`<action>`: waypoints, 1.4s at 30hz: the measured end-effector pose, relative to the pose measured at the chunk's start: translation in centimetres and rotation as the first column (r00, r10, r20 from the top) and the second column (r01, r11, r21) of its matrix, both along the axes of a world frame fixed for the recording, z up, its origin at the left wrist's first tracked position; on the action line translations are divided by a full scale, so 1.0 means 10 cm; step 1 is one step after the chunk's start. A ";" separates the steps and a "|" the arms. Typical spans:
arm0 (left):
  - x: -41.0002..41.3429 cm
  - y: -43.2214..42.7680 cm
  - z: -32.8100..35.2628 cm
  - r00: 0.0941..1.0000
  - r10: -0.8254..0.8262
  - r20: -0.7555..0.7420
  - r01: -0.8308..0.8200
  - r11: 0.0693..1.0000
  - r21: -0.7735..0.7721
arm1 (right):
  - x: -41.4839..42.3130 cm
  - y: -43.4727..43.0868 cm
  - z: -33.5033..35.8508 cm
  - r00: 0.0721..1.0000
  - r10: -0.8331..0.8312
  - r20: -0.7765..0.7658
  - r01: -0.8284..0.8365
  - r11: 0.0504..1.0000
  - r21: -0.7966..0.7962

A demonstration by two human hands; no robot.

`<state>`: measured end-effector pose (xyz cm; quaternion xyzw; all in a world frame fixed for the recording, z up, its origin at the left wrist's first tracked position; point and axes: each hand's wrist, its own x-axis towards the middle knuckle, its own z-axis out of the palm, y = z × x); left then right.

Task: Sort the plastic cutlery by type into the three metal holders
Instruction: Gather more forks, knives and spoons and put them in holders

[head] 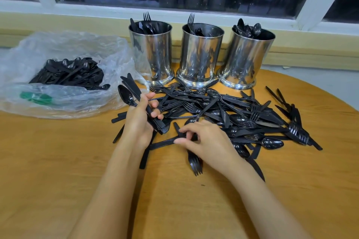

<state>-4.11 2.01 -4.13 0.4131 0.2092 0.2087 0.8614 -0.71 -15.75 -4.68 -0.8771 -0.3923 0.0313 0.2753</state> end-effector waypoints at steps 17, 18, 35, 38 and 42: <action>-0.02 -0.02 -0.02 0.995 -0.094 -0.044 0.096 0.994 0.049 | 0.15 -0.10 0.09 0.924 -0.202 -0.324 0.349 0.790 0.503; -0.02 -0.03 -0.01 0.990 -0.127 -0.068 0.132 0.987 0.091 | 0.15 -0.11 0.12 0.881 -0.141 -0.452 0.409 0.708 0.576; 0.04 -0.24 -0.07 0.987 -0.060 -0.147 0.097 0.959 0.266 | 0.15 -0.08 0.06 0.826 -0.082 -0.558 0.377 0.816 0.438; 0.06 -0.29 -0.10 0.984 -0.123 -0.131 0.151 0.962 0.226 | 0.15 -0.04 0.03 0.806 -0.159 -0.571 0.475 0.749 0.462; 0.04 -0.39 -0.05 0.960 -0.257 -0.109 0.277 0.930 0.241 | 0.10 0.02 0.06 0.722 -0.052 -0.690 0.556 0.637 0.534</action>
